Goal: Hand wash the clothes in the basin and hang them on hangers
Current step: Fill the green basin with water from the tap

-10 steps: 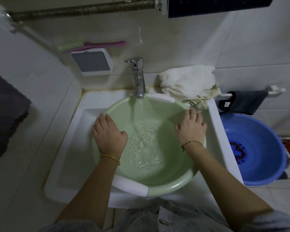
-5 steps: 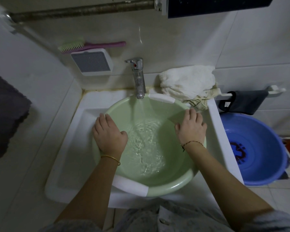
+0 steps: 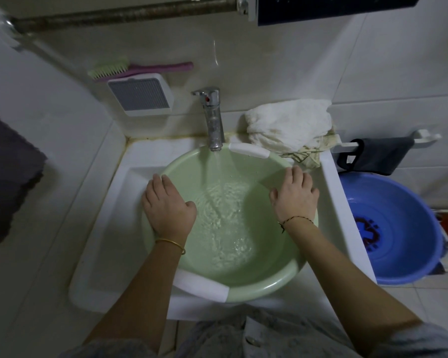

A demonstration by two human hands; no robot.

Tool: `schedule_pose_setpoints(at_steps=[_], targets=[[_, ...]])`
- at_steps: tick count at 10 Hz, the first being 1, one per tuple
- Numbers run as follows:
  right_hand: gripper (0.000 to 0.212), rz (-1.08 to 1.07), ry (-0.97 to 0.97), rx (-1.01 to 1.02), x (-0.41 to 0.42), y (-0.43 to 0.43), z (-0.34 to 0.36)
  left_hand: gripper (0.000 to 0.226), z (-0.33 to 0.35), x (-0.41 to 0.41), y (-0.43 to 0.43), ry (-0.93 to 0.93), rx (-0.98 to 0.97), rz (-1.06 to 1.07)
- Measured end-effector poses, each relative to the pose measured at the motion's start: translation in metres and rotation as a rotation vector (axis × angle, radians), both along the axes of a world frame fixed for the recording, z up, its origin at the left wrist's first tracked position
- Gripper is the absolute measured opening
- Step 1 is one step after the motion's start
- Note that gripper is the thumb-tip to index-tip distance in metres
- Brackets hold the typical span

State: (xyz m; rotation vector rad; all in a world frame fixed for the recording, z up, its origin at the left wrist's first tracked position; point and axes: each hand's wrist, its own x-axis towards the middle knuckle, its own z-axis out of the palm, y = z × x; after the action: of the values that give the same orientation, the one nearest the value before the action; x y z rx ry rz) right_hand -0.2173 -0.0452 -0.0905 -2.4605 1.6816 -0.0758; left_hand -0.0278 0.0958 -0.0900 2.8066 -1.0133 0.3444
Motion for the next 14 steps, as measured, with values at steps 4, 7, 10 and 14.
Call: schedule_pose_setpoints(at_steps=[4,7,10,14], targets=[[0.067,0.001,-0.005,0.002,-0.0004,0.0007,0.0007,0.079,0.0004,-0.0003,-0.0001,-0.011,-0.007,0.003],[0.066,-0.001,-0.01,-0.001,-0.0006,0.0013,0.0014,0.079,0.0004,-0.0006,-0.0003,-0.006,-0.003,-0.001],[0.066,-0.004,-0.019,0.001,-0.0002,0.0011,0.0013,0.08,0.0009,-0.0007,-0.0004,0.0,-0.015,0.001],[0.065,-0.004,-0.021,0.005,-0.0003,0.0008,0.0003,0.079,-0.0019,0.0015,-0.0003,-0.004,0.001,-0.001]])
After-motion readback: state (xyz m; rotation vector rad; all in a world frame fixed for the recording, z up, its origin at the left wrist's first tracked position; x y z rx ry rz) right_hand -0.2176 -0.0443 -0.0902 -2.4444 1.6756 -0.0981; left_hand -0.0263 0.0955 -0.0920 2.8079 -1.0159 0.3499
